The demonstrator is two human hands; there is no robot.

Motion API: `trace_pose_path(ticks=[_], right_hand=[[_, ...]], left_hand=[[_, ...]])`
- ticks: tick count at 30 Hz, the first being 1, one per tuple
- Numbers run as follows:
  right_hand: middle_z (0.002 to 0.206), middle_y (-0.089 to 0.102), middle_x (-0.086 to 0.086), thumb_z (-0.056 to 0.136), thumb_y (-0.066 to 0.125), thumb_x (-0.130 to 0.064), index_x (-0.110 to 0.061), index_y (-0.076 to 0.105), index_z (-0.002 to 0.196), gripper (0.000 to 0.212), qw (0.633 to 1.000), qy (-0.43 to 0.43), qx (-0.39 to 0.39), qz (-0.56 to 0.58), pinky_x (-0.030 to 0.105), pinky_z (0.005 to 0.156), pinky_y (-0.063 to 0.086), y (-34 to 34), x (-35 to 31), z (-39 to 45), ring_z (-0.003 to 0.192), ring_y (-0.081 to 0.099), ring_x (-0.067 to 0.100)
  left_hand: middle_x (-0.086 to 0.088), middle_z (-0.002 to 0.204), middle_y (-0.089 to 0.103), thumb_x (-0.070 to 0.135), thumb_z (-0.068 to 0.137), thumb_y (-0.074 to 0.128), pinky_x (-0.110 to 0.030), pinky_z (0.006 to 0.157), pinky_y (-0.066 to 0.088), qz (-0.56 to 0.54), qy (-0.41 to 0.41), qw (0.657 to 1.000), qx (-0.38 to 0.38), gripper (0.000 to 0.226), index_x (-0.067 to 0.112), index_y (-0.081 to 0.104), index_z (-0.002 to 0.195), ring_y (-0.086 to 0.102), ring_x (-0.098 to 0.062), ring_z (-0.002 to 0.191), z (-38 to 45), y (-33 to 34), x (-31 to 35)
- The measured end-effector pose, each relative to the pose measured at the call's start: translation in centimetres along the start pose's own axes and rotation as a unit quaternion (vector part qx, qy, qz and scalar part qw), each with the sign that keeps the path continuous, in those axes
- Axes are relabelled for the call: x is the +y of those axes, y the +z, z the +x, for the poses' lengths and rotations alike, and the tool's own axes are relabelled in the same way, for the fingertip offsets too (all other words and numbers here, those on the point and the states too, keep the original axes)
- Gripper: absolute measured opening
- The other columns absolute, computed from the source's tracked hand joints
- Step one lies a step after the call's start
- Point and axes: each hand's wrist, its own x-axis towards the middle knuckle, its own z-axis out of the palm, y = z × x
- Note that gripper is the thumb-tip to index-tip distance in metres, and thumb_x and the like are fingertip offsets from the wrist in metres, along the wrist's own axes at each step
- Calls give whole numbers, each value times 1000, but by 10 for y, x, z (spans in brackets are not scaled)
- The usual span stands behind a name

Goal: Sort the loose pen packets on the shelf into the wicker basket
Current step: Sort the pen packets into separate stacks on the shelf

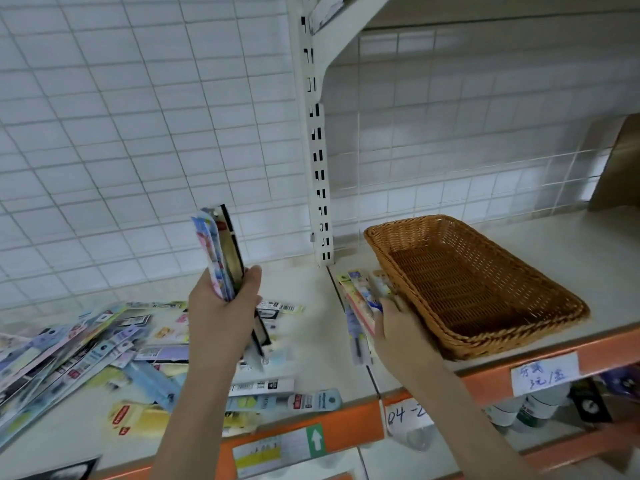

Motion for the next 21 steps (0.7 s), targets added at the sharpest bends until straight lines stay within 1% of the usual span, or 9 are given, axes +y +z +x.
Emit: trace_pose_path(ticks=[2,4,5,8,11,14,17,19,21], right_hand=[[138,43,14,97,37,-19,-6,45,133,40,997,-39,70,-19,35,106,34,4,10,-2,130,41,28],[127,54,7,93,31,-25,-11,55,123,41,986,-70,143,-56,31,99,42,7,15,-4,120,52,21],[124,57,4,92,29,-27,-12,56,121,42,986,-68,145,-49,30,98,44,6,15,-5,117,55,19],[116,61,3,91,29,-28,-13,60,115,42,984,-66,162,-33,30,92,46,7,16,-6,107,59,20],[102,65,5,88,31,-28,-12,64,105,40,980,-71,178,-53,30,85,50,7,16,-6,96,63,21],[99,65,4,87,33,-27,-12,64,97,36,981,-57,176,-54,29,80,52,7,16,-8,92,64,21],[108,63,4,89,43,-22,-12,61,101,24,984,-58,151,-70,29,86,52,7,15,-9,102,61,19],[115,60,4,90,46,-20,-13,60,108,24,985,-68,141,-71,29,92,50,8,16,-9,109,58,18],[121,58,2,92,43,-21,-14,58,114,27,986,-69,133,-72,28,96,47,7,16,-9,113,56,16]], left_hand=[[-4,74,62,21,88,62,-20,55,46,-41,-1,999,-15,15,21,54,75,61,-7,63,3,18,7],[0,73,60,19,87,63,-15,56,50,-64,11,997,-33,17,24,53,74,61,-8,65,7,37,9],[0,72,59,19,87,63,-13,55,51,-71,14,997,-41,17,23,53,74,60,-11,64,8,45,7],[1,68,56,17,85,66,-17,58,48,-84,-2,994,-69,18,23,54,73,56,-15,63,7,66,-6],[0,71,54,16,82,69,-13,56,44,-19,-26,993,-113,20,19,51,74,51,-14,64,1,76,-28],[-5,71,54,13,80,70,-22,57,43,11,-63,989,-132,21,17,50,74,51,-18,63,-6,77,-43],[0,67,55,13,80,70,-18,50,43,26,-76,988,-130,22,21,52,71,52,-14,60,-5,77,-45],[-1,67,54,13,80,70,-22,55,43,40,-56,989,-128,24,20,49,70,52,-16,61,-3,77,-42],[-5,71,57,14,80,71,-29,63,46,25,-44,991,-120,23,18,50,72,56,-21,67,1,76,-36]])
